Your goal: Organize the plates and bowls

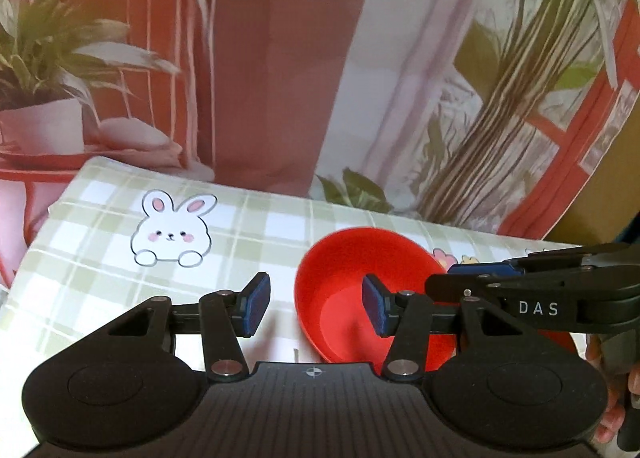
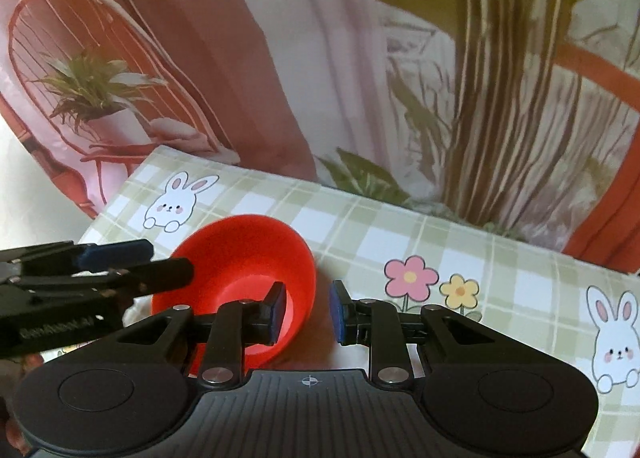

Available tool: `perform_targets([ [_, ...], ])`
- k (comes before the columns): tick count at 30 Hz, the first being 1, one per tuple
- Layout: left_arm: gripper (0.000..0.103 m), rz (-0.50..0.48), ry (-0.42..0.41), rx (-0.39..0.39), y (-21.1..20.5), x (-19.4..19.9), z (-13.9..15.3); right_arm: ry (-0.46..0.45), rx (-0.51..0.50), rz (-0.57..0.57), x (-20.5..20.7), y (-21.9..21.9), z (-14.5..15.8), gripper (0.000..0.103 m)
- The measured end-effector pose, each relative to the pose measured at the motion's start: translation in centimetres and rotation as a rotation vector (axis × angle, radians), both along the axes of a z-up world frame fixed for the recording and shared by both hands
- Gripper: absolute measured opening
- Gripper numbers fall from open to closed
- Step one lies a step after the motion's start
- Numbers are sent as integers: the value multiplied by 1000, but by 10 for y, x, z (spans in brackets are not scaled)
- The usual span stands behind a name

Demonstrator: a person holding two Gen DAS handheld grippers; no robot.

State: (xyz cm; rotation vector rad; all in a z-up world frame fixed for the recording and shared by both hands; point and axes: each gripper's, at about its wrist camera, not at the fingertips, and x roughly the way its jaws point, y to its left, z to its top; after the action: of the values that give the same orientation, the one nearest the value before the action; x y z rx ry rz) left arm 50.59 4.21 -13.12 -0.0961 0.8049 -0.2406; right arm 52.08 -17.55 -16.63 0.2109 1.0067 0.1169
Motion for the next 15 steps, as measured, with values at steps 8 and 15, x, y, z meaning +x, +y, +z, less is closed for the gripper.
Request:
perform_targets([
  [8, 17, 22, 21, 69, -8, -5, -12, 22, 52, -50, -7, -1, -1, 11],
  [15, 15, 16, 6, 36, -4, -23, 16, -38, 91, -63, -30, -9, 31, 9],
])
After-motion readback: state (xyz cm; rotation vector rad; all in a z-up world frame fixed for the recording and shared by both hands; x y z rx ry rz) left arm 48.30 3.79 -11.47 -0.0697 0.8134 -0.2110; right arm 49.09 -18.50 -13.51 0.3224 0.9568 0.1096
